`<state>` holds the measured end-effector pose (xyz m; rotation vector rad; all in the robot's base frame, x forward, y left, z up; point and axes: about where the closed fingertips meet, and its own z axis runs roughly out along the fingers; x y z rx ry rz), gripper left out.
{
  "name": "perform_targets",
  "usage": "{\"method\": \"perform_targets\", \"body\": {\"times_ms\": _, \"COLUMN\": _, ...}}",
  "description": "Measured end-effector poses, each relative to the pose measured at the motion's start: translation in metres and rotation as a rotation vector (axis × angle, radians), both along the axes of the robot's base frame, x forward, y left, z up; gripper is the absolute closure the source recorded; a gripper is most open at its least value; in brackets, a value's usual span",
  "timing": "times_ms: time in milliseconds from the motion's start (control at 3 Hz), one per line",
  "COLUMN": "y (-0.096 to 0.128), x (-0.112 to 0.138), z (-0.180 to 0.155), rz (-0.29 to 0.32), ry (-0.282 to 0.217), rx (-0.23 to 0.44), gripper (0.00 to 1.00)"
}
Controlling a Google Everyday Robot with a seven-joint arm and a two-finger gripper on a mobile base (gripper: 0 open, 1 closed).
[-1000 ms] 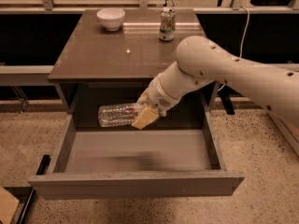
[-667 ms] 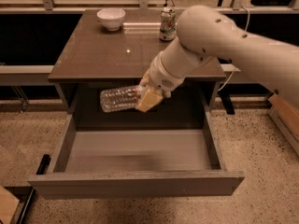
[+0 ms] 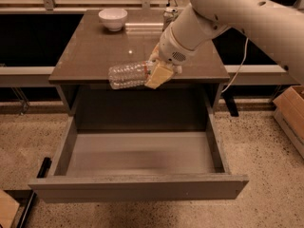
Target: Pick water bottle from top drawer and place on counter
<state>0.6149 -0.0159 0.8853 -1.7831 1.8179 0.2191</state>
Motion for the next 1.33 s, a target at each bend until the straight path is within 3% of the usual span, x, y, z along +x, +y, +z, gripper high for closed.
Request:
{"method": "perform_targets", "body": {"times_ms": 333, "y": -0.008, "x": 0.005, "z": 0.000, "rz": -0.059, "ry": -0.023, "rx": -0.012, "gripper": 1.00}}
{"method": "perform_targets", "body": {"times_ms": 667, "y": -0.032, "x": 0.023, "z": 0.007, "rz": -0.189, "ry": -0.072, "rx": -0.016, "gripper": 1.00}}
{"method": "perform_targets", "body": {"times_ms": 1333, "y": -0.084, "x": 0.082, "z": 0.011, "rz": -0.397, "ry": -0.143, "rx": 0.014, "gripper": 0.98}}
